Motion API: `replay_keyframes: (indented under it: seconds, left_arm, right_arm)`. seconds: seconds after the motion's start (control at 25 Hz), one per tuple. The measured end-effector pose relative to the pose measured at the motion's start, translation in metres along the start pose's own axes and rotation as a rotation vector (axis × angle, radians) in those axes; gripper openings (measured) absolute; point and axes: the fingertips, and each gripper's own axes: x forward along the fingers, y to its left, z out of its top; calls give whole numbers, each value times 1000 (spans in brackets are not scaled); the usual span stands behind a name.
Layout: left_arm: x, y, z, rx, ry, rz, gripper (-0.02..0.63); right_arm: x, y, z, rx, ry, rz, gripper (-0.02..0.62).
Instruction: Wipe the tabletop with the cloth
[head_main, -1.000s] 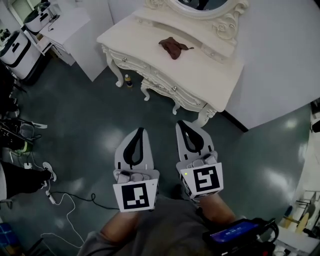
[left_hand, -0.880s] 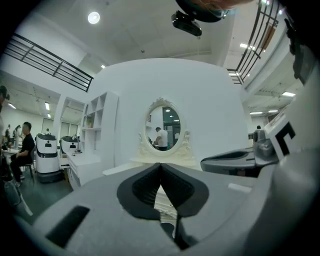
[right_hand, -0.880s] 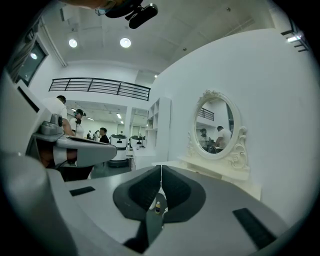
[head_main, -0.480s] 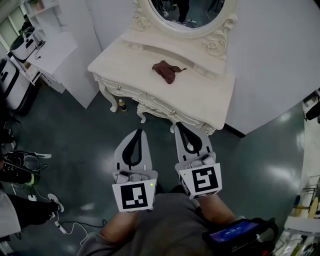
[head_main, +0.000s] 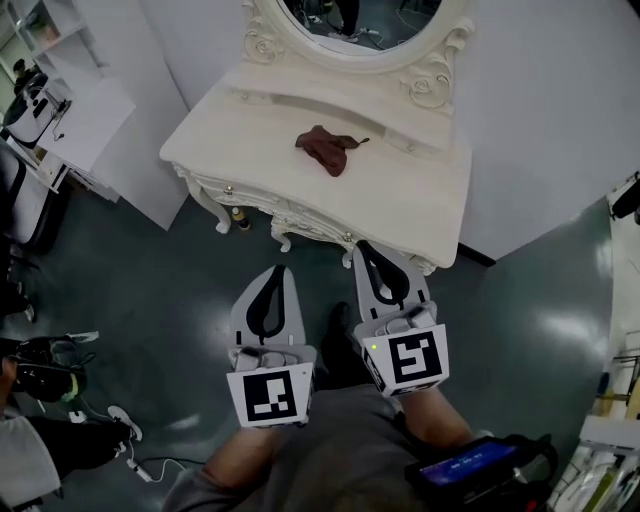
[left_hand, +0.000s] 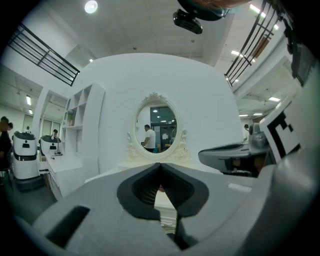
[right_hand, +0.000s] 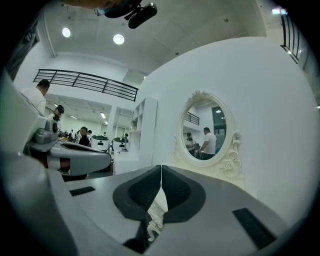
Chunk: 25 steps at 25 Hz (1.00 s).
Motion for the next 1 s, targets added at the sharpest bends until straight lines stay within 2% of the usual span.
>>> replay_keyframes:
  seconds: [0.24, 0.56, 0.8, 1.0]
  left_arm:
    - [67, 21, -15, 3, 30, 5, 15]
    - [173, 39, -5, 13, 44, 5, 15]
    - [235, 51, 27, 42, 1, 34, 15]
    - [260, 62, 38, 45, -8, 39, 15]
  right_arm:
    - [60, -28, -23, 28, 32, 10, 15]
    - [149, -85, -36, 65, 59, 26, 15]
    - [209, -127, -13, 49, 27, 46, 15]
    - [237, -141, 3, 35, 3, 50, 15]
